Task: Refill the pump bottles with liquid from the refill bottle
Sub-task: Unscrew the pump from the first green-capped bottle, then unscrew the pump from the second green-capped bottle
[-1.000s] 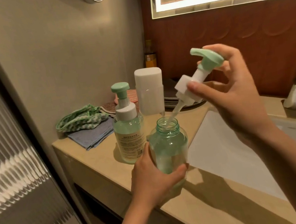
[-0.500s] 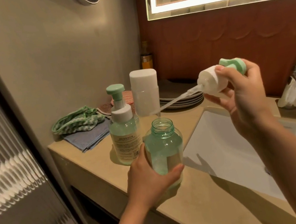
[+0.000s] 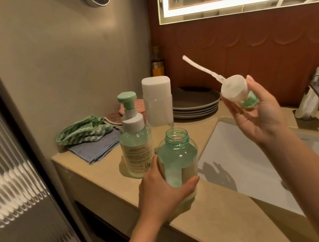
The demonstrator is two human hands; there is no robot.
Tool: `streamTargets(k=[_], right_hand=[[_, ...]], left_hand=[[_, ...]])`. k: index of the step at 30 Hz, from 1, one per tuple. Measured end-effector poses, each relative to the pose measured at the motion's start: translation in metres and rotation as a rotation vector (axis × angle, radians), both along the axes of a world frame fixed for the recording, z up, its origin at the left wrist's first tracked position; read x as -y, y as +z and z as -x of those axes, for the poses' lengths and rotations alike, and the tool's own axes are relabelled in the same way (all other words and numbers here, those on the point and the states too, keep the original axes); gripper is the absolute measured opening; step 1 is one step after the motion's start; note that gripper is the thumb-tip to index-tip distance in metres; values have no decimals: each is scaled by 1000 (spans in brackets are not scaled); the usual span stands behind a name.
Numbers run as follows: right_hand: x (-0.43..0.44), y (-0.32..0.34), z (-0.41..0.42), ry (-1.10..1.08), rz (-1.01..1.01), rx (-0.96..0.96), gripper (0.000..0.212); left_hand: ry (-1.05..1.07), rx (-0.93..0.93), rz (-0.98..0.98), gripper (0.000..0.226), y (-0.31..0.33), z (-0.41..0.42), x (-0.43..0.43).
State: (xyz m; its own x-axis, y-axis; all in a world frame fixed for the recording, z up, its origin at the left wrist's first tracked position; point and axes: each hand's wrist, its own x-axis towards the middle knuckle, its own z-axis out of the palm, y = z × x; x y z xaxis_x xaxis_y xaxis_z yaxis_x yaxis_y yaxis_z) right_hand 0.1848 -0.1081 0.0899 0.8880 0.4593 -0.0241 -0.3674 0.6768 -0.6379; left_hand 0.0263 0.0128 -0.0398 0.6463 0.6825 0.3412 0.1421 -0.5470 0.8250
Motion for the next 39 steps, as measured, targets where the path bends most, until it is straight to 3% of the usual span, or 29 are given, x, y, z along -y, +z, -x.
streamTargets(k=[3,6,12,18,22,26,33,39], right_hand=[[-4,-5,0,22,-61,-54,30],[-11,-20,-4,-9,-76,-118,49],[-36,-68,-14,-81,292,-151,62],[-74,-96,-19,-122,750,160,59],[-89,-98,-18,-178,864,346,57],[-97,-96,-16,-169,943,569,77],[-115,-94,-23,-125,974,648,38],[-125,-94,-34,-147,1209,834,35]], left_hand=[[-7,12,-7,95,1,0,0],[-19,13,-11,85,3,1,1],[-32,16,-12,78,5,3,1],[-51,7,-20,66,7,3,1],[-59,-2,-28,74,8,5,1],[-49,-6,-32,82,7,5,0],[-40,-21,-34,93,5,3,-1],[-26,-5,-49,90,4,2,0]])
